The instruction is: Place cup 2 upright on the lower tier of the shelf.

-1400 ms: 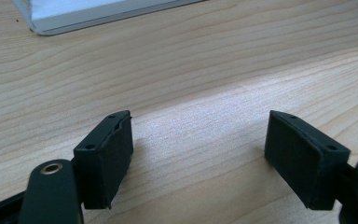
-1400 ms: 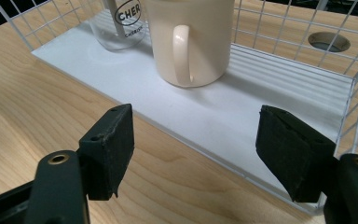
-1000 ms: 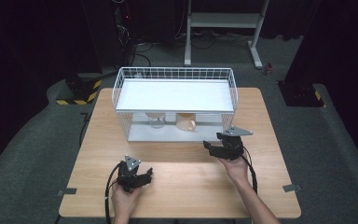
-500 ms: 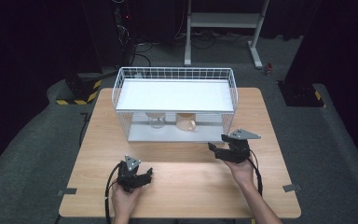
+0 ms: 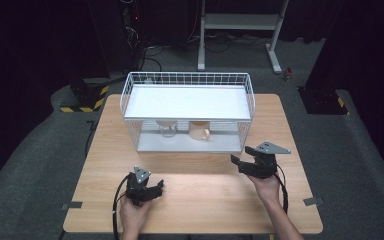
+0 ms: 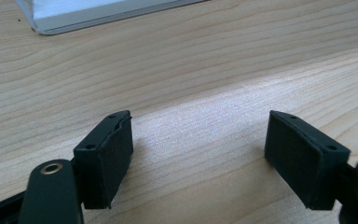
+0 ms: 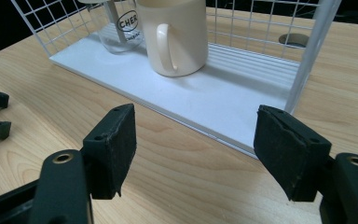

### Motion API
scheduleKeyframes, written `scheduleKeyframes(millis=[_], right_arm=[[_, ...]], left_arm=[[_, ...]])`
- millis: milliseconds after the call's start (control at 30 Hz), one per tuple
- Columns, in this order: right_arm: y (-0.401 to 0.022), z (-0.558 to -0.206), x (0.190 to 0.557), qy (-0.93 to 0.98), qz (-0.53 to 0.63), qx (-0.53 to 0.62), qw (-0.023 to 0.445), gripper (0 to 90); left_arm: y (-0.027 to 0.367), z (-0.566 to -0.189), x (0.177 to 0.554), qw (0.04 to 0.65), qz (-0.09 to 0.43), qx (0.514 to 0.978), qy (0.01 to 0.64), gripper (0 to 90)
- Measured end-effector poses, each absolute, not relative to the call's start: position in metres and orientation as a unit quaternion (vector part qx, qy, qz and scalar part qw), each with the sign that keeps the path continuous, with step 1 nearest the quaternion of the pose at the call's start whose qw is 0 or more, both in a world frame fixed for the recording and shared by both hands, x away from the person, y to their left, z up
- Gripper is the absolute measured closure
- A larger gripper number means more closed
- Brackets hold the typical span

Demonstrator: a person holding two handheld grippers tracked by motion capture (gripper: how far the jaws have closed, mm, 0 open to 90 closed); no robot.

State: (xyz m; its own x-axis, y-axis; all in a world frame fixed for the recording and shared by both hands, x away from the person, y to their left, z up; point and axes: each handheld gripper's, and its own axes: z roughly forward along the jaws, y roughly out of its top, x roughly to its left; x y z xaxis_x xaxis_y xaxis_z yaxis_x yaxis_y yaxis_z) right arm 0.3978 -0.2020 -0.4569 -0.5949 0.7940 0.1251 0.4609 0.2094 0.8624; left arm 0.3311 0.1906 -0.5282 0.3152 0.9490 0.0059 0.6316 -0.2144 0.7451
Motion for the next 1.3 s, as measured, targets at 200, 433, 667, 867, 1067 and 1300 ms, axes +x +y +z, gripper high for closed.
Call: scheduleKeyframes(millis=[200,433,667,867,1067,1300], right_arm=[[-0.211,-0.458,0.392,0.750,0.484,0.414,0.177,29.9],[-0.220,-0.460,0.387,0.747,0.483,0.420,0.181,30.0],[-0.229,-0.464,0.381,0.743,0.476,0.429,0.192,30.1],[-0.239,-0.470,0.378,0.739,0.469,0.441,0.196,30.3],[-0.247,-0.475,0.375,0.739,0.461,0.448,0.200,30.4],[-0.255,-0.484,0.374,0.736,0.449,0.462,0.205,30.7]], left_arm=[[0.191,-0.528,0.331,0.329,0.241,0.741,0.533,23.8],[0.191,-0.528,0.331,0.329,0.242,0.741,0.533,23.9],[0.191,-0.528,0.331,0.329,0.241,0.741,0.533,23.8],[0.191,-0.528,0.331,0.329,0.242,0.740,0.534,23.8],[0.190,-0.528,0.331,0.329,0.242,0.739,0.535,23.8],[0.190,-0.528,0.331,0.330,0.242,0.739,0.535,23.8]])
